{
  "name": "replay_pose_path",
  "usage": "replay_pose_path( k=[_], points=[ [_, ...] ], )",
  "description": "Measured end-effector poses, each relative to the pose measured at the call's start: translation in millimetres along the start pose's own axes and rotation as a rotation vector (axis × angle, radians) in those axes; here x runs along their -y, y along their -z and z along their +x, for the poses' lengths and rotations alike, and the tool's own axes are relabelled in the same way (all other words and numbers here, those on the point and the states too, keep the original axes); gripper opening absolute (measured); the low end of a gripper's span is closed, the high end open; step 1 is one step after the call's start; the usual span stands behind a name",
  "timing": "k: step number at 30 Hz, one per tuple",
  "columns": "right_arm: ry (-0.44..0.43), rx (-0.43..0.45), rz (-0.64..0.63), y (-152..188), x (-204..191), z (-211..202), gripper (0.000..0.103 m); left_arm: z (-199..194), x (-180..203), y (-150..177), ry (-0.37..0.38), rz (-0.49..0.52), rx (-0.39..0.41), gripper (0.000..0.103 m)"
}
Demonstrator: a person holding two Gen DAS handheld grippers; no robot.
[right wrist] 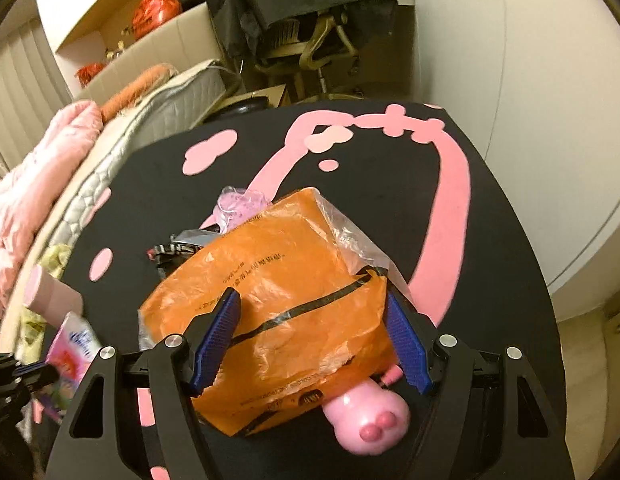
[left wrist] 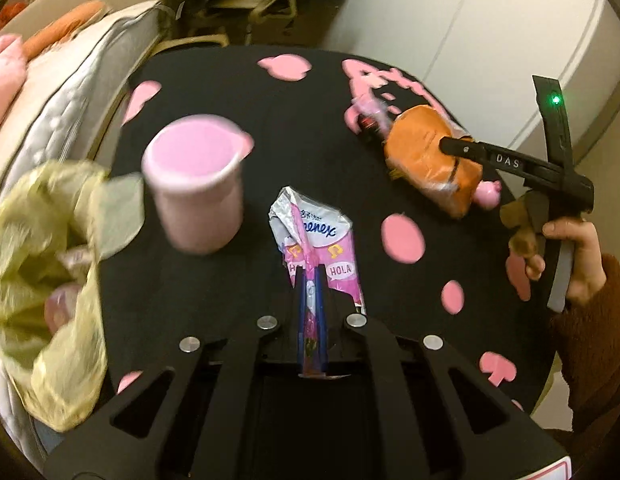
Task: Collect trash
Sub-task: 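Grasp the pink Kleenex tissue pack with the left gripper while the right grasps the orange bag, then lift the Kleenex pack and orange bag and carry both over the yellow bag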
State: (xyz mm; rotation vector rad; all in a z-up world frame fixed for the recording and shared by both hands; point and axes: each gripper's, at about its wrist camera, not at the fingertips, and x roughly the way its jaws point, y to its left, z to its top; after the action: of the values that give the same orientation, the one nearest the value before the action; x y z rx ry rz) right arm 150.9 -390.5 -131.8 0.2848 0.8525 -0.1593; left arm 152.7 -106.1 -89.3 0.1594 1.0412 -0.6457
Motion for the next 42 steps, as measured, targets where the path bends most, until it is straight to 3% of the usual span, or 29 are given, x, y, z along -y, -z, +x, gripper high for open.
replay_pose_path(
  k=[1,3,4,7,8,11,18,19,20,22,26,30,34,38,42],
  points=[
    [-0.009,0.004,-0.018,1,-3,1,0.068,0,-3,4,-0.006,-0.006,-0.001,0.004],
    [-0.039,0.012,-0.061,2,-10,1,0.055,2,-7,8,-0.006,-0.025,-0.001,0.004],
    [-0.044,0.01,-0.072,3,-11,1,0.042,3,-8,9,-0.006,-0.036,0.0,0.005],
    [-0.102,0.007,-0.094,5,-15,-8,0.027,2,-11,10,-0.004,-0.055,0.007,0.009],
    [-0.11,0.011,-0.098,5,-16,-11,0.014,1,-11,10,-0.002,-0.06,0.011,0.011],
    [-0.149,0.033,-0.107,7,-20,-26,0.011,-1,-10,11,0.001,-0.063,0.021,0.021],
    [-0.131,0.08,-0.165,19,-32,-55,0.013,-6,-15,13,-0.002,-0.09,0.037,0.026],
    [-0.12,0.092,-0.169,22,-32,-58,0.024,-8,-17,14,-0.001,-0.095,0.041,0.026],
    [-0.129,0.11,-0.164,26,-31,-62,0.047,-10,-17,15,0.0,-0.099,0.046,0.027],
    [-0.171,0.145,-0.134,35,-26,-68,0.059,-15,-19,16,0.003,-0.104,0.061,0.03],
    [-0.13,0.13,-0.028,49,-21,-68,0.059,-20,-24,19,0.002,-0.12,0.078,0.034],
    [-0.165,0.049,0.124,52,-17,-46,0.059,-20,-28,22,-0.012,-0.142,0.084,0.034],
    [-0.198,0.015,0.119,42,-33,-16,0.059,-23,-29,28,-0.01,-0.149,0.085,0.035],
    [-0.246,0.018,0.079,38,-46,-9,0.03,-30,-31,33,-0.007,-0.146,0.089,0.039],
    [-0.249,0.065,0.014,37,-55,-31,0.023,-32,-31,36,0.018,-0.135,0.093,0.041]
  ],
)
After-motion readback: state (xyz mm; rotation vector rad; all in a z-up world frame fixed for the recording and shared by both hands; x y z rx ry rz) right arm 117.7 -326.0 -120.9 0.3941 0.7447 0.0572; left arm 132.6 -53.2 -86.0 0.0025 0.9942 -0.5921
